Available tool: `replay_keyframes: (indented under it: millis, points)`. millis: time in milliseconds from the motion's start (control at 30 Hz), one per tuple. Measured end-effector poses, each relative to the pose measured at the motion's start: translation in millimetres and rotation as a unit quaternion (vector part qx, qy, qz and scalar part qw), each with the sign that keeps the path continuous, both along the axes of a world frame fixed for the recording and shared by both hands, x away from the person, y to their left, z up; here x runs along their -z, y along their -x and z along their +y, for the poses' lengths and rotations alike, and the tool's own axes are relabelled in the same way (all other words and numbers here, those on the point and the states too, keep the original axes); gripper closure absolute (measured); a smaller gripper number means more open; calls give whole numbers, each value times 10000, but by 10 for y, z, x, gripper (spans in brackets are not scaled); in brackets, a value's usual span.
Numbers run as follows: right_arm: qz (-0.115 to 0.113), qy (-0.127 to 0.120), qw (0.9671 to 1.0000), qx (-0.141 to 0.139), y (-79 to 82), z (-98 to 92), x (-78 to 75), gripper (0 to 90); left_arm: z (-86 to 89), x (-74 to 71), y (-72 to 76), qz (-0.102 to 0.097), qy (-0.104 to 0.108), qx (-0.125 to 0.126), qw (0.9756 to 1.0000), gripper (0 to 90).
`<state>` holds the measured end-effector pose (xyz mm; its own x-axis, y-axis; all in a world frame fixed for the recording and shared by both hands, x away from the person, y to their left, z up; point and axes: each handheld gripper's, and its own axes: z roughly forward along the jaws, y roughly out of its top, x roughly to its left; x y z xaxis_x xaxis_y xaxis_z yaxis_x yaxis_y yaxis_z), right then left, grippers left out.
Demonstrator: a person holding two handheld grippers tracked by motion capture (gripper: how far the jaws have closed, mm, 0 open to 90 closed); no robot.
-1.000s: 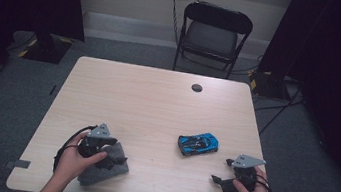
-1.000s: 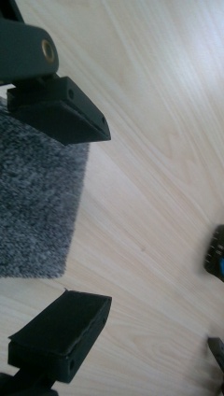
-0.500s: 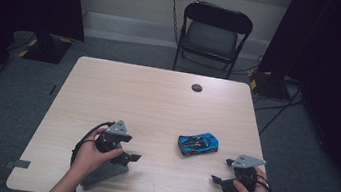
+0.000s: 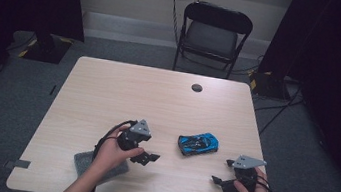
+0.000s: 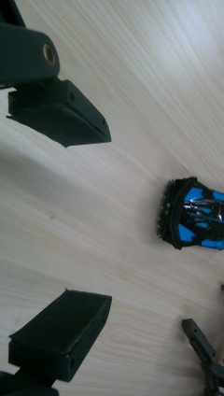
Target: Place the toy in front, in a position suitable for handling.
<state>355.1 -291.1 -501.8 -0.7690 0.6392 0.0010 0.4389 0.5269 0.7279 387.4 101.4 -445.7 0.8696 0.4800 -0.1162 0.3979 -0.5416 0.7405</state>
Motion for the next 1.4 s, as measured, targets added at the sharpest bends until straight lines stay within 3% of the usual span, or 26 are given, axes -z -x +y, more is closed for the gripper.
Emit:
replay_keyframes:
  millis: [400, 633, 967, 1133, 1200, 1400]
  points:
    - [3, -9, 10000, -3, 0, 0, 1, 109, -318, 80, -206, 35, -107, -63, 9999, 179]
    - [24, -11, 10000, -17, -2, 0, 0, 105, -572, 127, -300, 13, -201, 58, 9998, 178]
    - [23, -18, 10000, -23, -3, 0, 1, 104, -817, 220, -422, 74, -132, 97, 9998, 178]
    - [22, -19, 10000, -24, -3, 0, 2, 104, -933, 207, -473, -9, -211, 194, 9996, 176]
    - [27, -10, 10000, -25, -3, -1, 0, 104, -975, 196, -495, -44, -150, 172, 9997, 175]
    - [23, -18, 10000, -25, -3, 0, 1, 103, -1076, 192, -561, -101, -233, 147, 9996, 169]
